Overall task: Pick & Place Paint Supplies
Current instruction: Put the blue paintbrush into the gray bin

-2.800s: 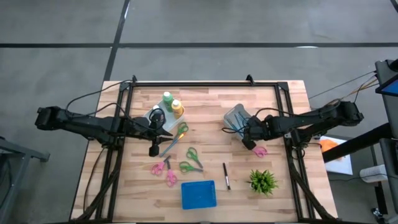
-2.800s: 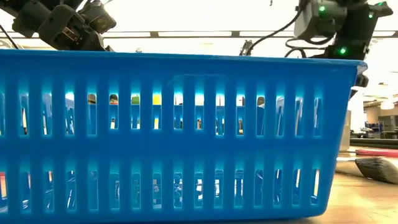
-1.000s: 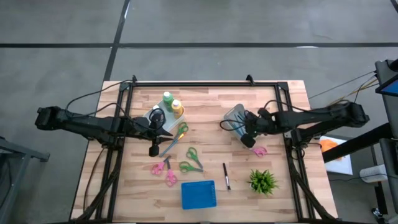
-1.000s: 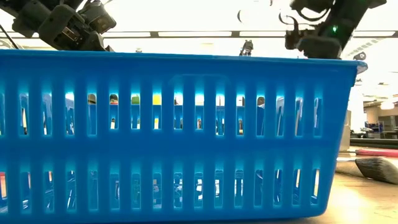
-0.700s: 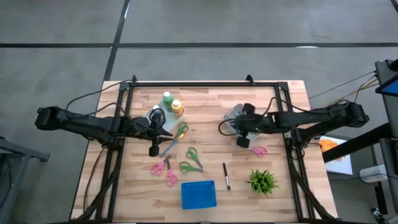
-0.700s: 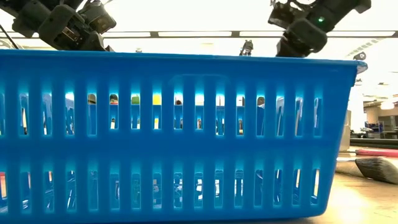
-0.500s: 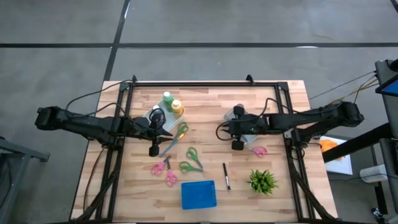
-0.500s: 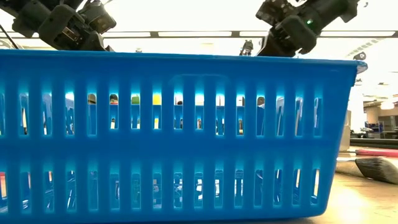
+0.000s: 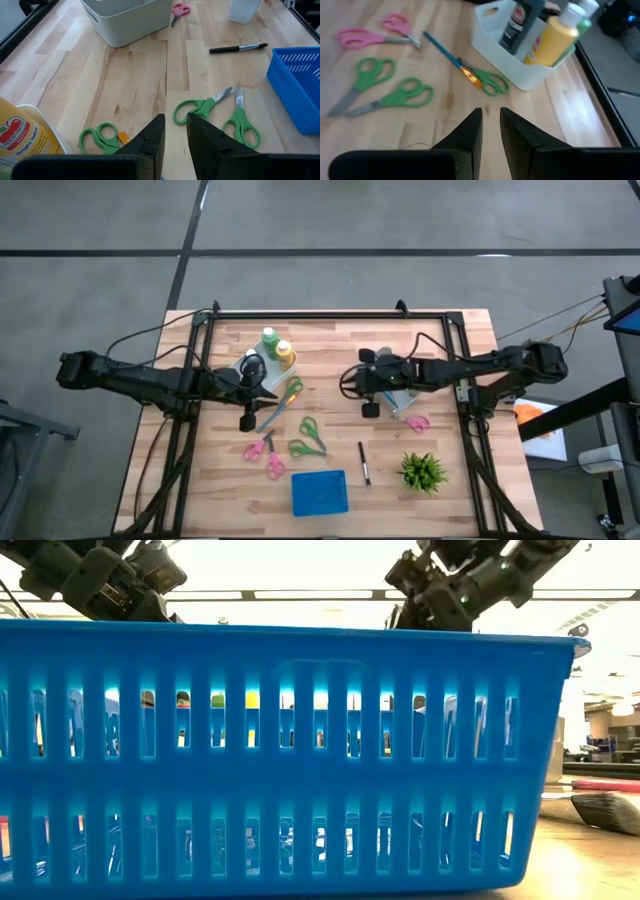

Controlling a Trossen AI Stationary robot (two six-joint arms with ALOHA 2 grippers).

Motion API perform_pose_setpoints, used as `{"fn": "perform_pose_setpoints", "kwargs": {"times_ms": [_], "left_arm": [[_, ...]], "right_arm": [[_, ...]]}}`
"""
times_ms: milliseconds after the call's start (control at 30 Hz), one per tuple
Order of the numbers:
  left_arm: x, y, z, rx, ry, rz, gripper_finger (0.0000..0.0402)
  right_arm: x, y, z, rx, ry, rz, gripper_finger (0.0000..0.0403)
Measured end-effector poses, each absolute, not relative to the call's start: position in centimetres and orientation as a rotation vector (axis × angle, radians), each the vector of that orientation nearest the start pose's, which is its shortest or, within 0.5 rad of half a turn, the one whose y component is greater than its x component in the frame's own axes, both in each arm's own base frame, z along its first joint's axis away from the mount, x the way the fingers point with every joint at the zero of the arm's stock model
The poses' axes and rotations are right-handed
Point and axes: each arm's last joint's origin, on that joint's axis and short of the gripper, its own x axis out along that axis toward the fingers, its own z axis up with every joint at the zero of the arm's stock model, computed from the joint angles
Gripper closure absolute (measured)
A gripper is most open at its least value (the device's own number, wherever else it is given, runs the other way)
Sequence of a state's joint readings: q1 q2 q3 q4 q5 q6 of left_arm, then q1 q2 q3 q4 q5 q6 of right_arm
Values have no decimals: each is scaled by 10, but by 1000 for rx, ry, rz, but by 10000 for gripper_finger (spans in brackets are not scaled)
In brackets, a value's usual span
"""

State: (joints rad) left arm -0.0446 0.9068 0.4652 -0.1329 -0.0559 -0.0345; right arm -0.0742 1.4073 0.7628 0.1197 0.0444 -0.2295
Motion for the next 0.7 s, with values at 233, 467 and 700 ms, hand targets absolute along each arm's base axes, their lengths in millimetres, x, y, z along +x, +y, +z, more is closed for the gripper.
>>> {"fn": "perform_pose_setpoints", "kwargs": {"times_ms": [233, 467, 700], "left_arm": [[185, -7, 208, -5, 573, 21, 319], [185, -7, 208, -5, 574, 21, 319], [185, -7, 208, -5, 574, 21, 319]], "right_arm": [[292, -28, 215, -177, 536, -82, 339], [292, -29, 215, -173, 536, -84, 339], [292, -28, 215, -161, 536, -86, 339]]}}
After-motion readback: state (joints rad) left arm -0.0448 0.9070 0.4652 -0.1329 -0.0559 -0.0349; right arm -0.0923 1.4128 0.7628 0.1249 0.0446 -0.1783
